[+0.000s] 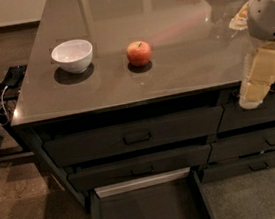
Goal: Place apple into bottom drawer
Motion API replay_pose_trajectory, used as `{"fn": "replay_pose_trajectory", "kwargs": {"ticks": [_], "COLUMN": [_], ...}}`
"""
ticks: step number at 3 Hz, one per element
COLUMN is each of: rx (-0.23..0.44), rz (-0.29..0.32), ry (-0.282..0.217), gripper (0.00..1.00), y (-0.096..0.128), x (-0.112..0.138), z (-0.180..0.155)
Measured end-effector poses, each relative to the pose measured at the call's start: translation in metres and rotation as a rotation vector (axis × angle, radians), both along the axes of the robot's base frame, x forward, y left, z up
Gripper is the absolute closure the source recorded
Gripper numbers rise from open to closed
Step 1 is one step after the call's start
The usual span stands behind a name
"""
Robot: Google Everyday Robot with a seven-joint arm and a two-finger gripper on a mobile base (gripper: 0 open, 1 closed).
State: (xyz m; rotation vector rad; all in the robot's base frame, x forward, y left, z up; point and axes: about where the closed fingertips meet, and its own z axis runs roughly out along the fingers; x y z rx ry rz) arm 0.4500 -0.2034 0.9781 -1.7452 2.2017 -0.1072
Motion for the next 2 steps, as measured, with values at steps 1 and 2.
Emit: {"fn": "replay_pose_trajectory", "kwargs": {"ticks": [1, 2], "rx": [0.016, 0.096], "rz": [0.039, 0.057], "ry": [-0.043, -0.085], "gripper": [0.00, 0.00], "y": [0.023, 0.042], "x": [0.028, 0.063], "z": [0.001, -0.004]}}
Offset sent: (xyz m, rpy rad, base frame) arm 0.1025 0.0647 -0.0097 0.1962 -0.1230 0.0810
